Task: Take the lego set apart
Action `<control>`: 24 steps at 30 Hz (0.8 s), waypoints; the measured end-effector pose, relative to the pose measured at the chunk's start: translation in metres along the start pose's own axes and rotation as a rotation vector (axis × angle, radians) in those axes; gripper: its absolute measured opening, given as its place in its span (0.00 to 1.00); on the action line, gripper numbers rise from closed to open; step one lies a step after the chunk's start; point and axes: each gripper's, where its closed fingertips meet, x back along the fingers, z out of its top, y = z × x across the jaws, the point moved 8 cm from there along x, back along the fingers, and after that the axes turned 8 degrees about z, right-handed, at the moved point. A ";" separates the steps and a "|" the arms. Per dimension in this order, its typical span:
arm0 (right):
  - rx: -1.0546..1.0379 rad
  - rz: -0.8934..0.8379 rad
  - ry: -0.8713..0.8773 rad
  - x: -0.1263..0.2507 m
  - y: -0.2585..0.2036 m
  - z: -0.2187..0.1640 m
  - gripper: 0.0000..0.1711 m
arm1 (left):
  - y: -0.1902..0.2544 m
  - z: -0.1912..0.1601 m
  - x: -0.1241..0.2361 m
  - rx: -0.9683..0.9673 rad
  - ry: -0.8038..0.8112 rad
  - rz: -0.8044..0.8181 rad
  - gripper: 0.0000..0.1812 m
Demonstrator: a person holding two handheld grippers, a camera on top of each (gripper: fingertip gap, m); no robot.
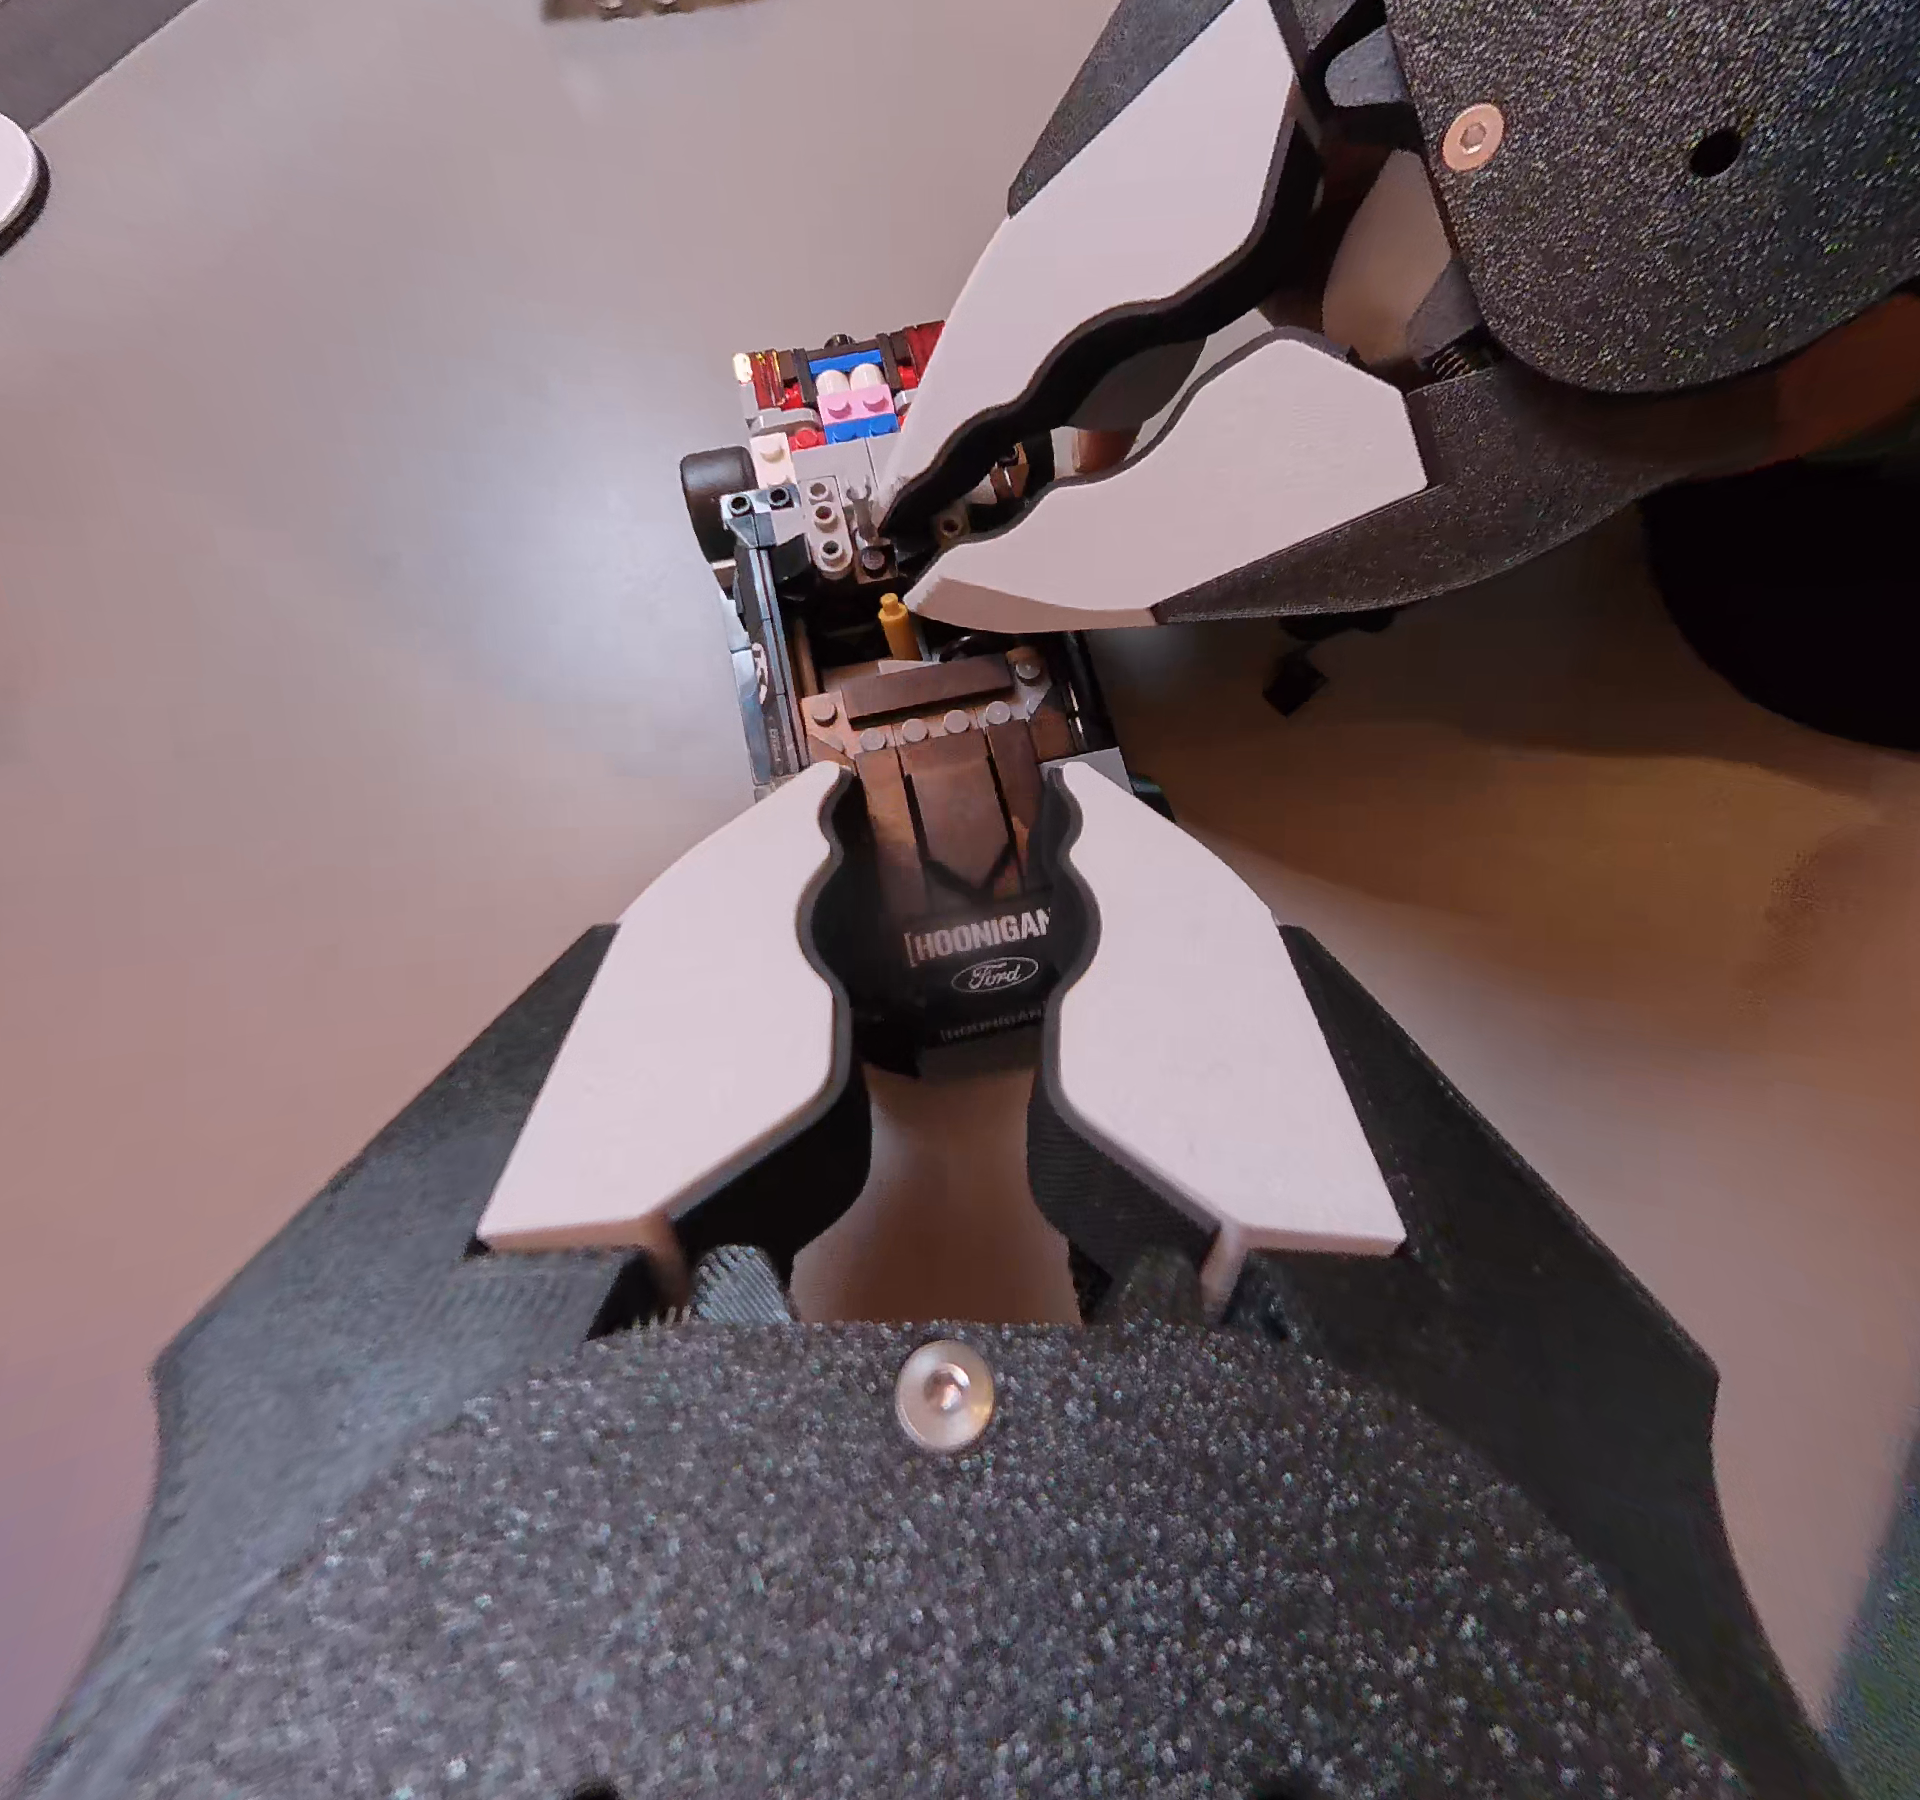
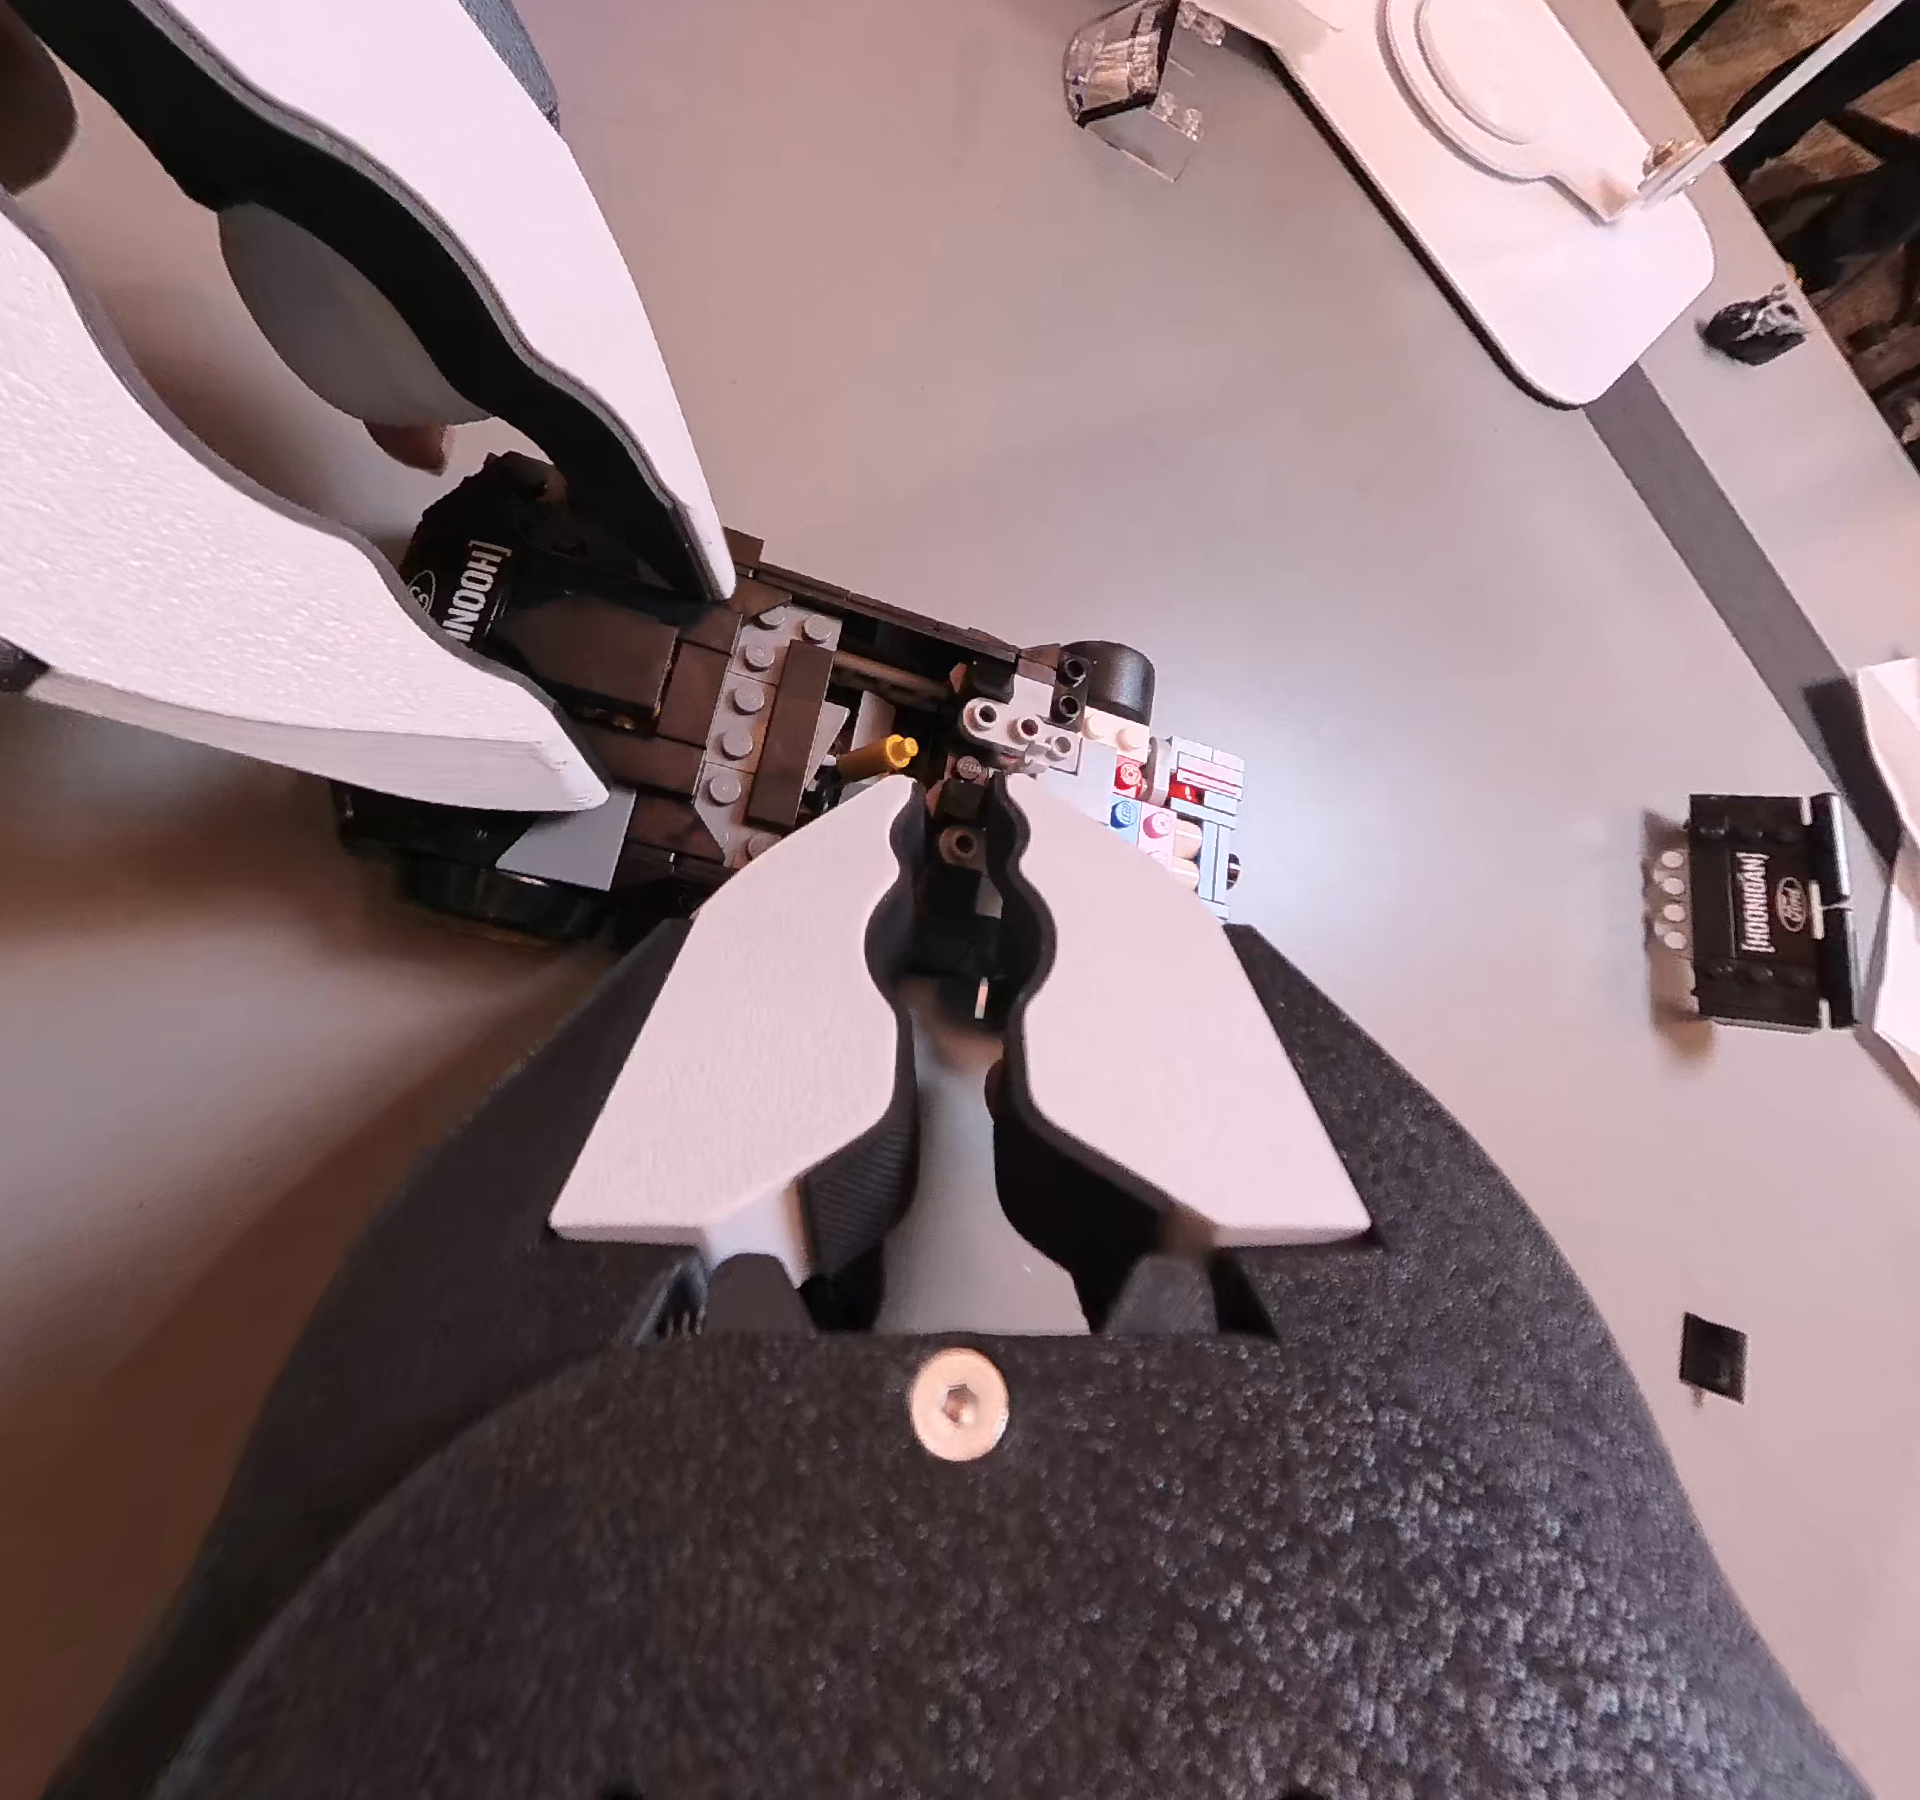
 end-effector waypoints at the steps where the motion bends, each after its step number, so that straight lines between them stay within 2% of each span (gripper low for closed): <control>1: 0.005 -0.001 0.000 0.000 0.000 0.000 0.06 | 0.000 0.000 0.000 0.002 0.006 -0.001 0.19; 12: 0.133 -0.059 -0.035 0.002 -0.005 0.005 0.06 | -0.001 -0.003 0.000 0.012 0.058 -0.016 0.19; 14: 0.065 -0.022 -0.036 0.002 -0.001 0.004 0.06 | -0.002 -0.003 -0.001 0.018 0.068 -0.021 0.19; 17: 0.096 -0.034 -0.028 0.002 -0.002 0.004 0.06 | -0.002 -0.003 -0.001 0.025 0.067 -0.022 0.19; 21: 0.114 -0.030 0.049 0.006 -0.003 0.005 0.06 | -0.001 -0.003 -0.001 0.039 0.076 -0.022 0.19; 24: 0.034 0.000 0.178 0.017 0.004 0.007 0.07 | -0.002 -0.004 -0.001 0.056 0.086 -0.037 0.19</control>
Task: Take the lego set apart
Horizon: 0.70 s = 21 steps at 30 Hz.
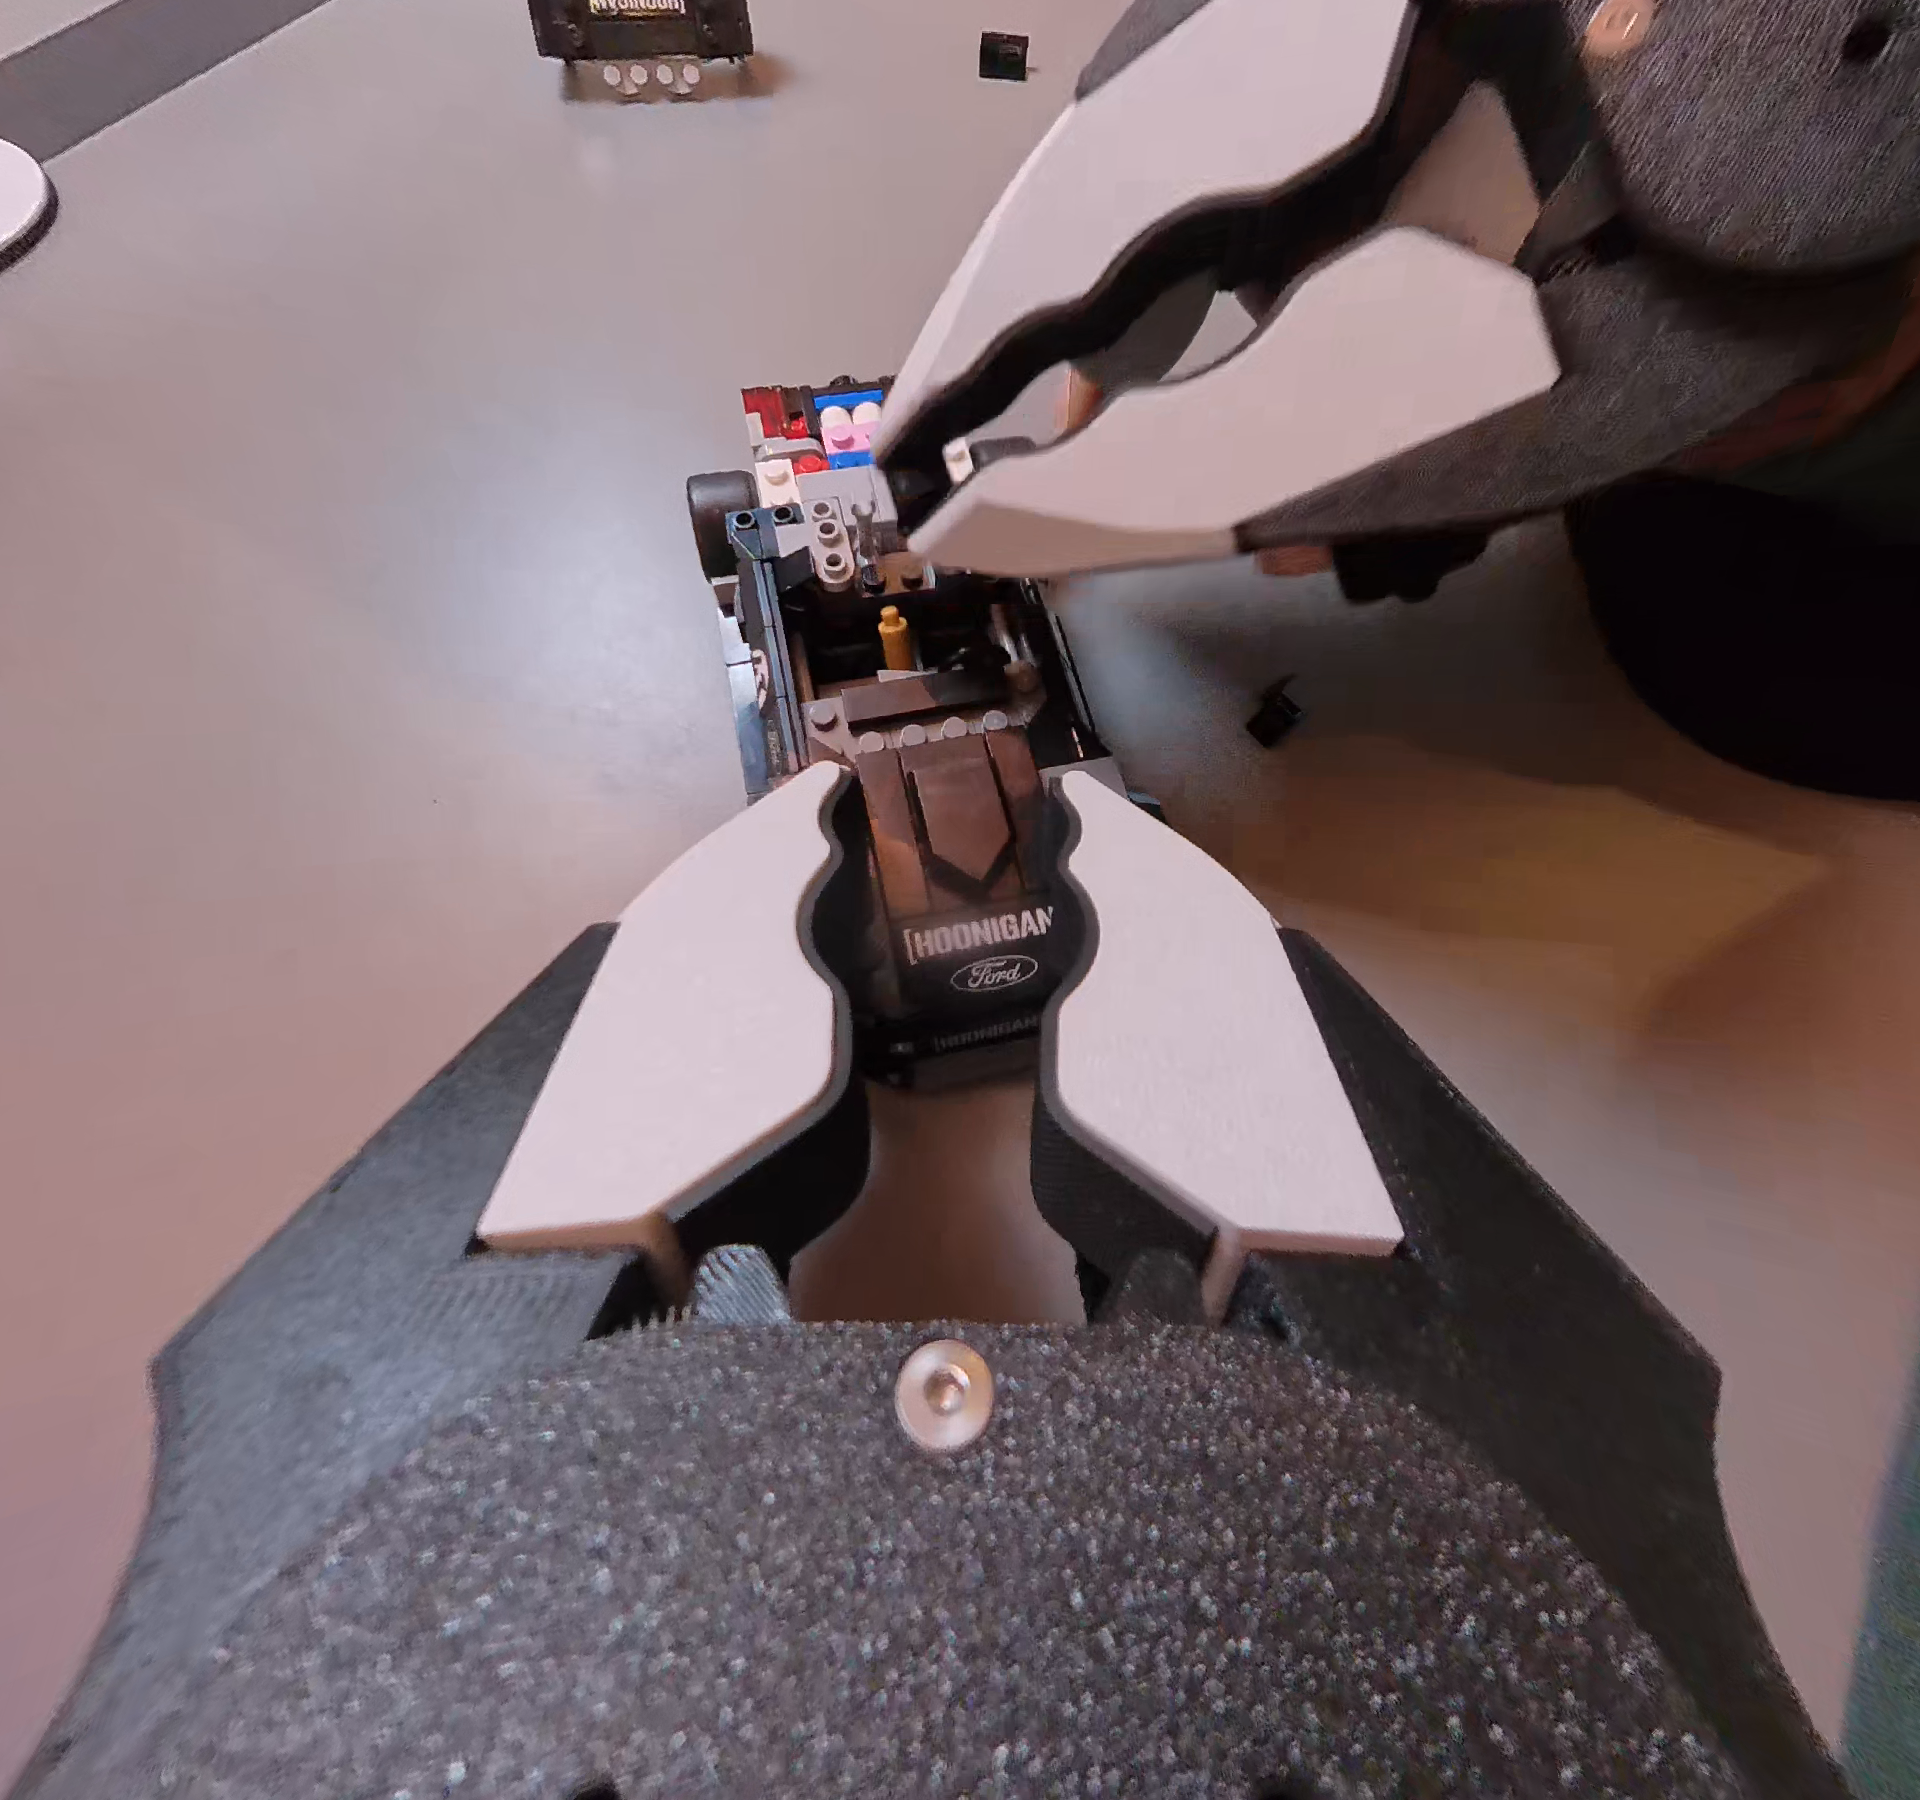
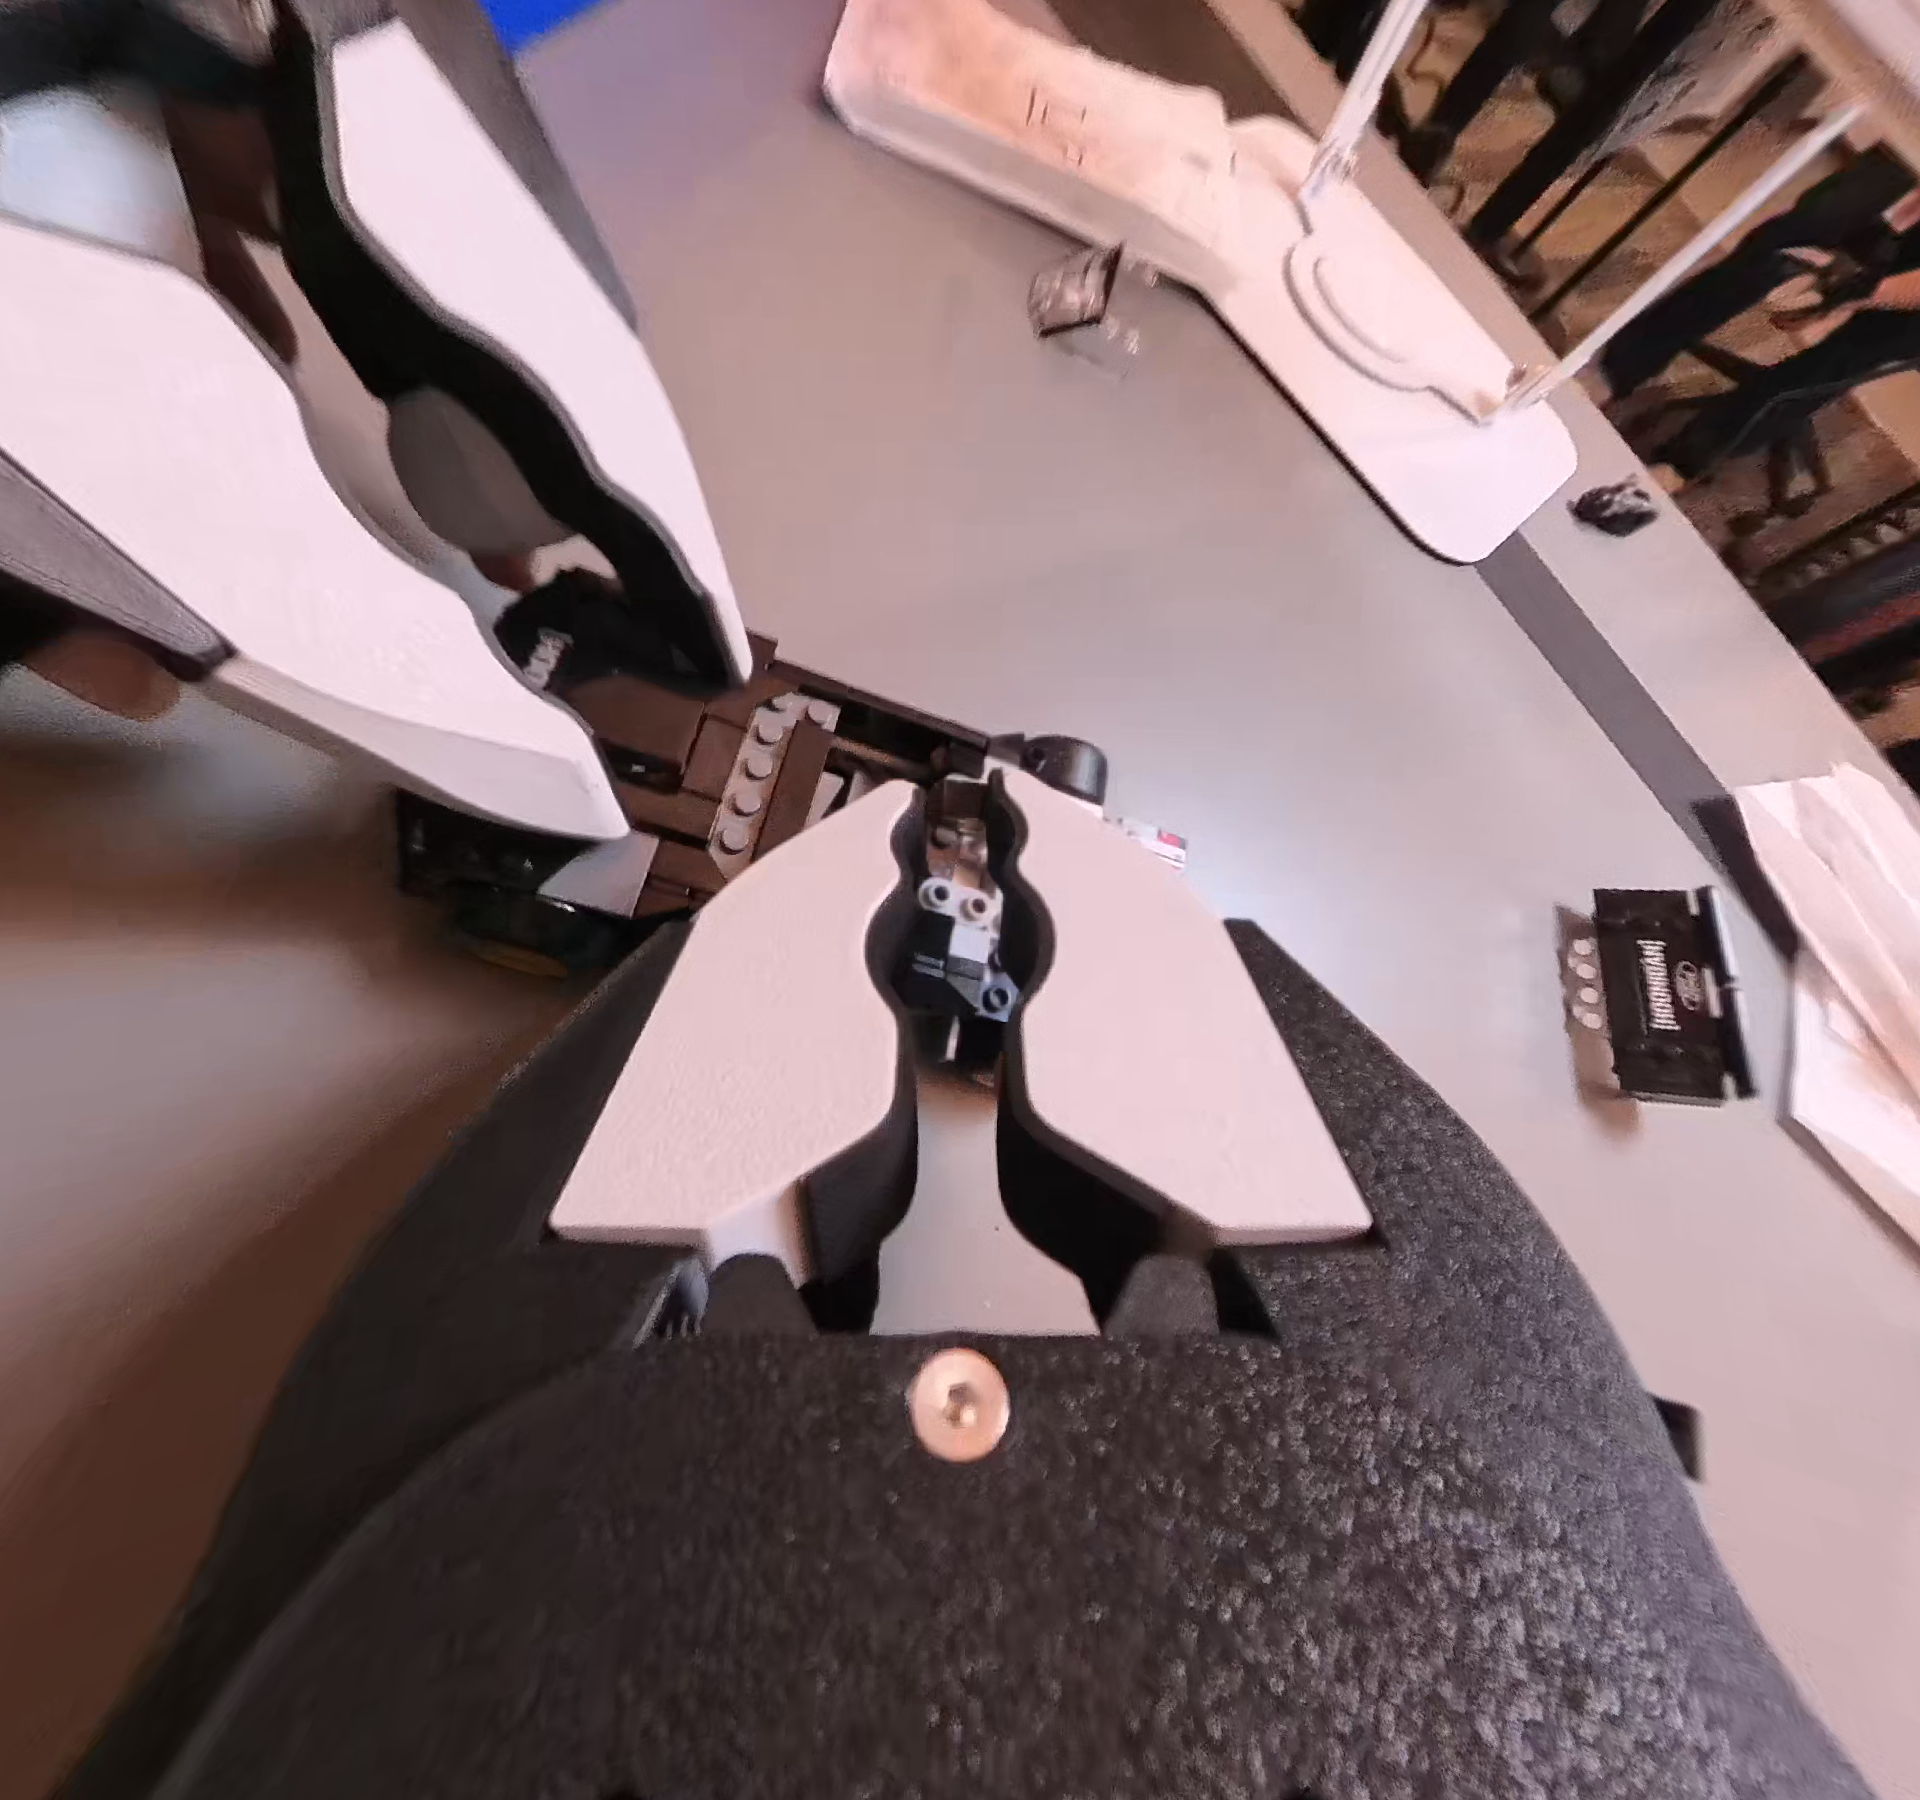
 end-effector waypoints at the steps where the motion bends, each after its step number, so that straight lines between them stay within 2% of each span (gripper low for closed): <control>1: -0.039 0.034 0.066 0.005 0.002 0.001 0.06 | 0.000 0.000 0.000 0.010 0.005 -0.008 0.19; 6: -0.500 0.352 0.458 0.029 0.017 -0.001 0.07 | 0.000 0.001 0.003 0.046 0.029 -0.077 0.26; 11: -0.850 0.653 0.768 0.047 0.024 0.002 0.07 | -0.002 0.012 0.013 0.034 0.147 -0.062 0.25; 17: -1.092 0.931 0.949 0.048 0.015 0.009 0.07 | 0.005 0.035 0.035 -0.058 0.413 -0.011 0.20; 21: -1.239 1.075 1.022 0.043 0.005 0.014 0.07 | 0.012 0.047 0.048 -0.097 0.525 0.011 0.16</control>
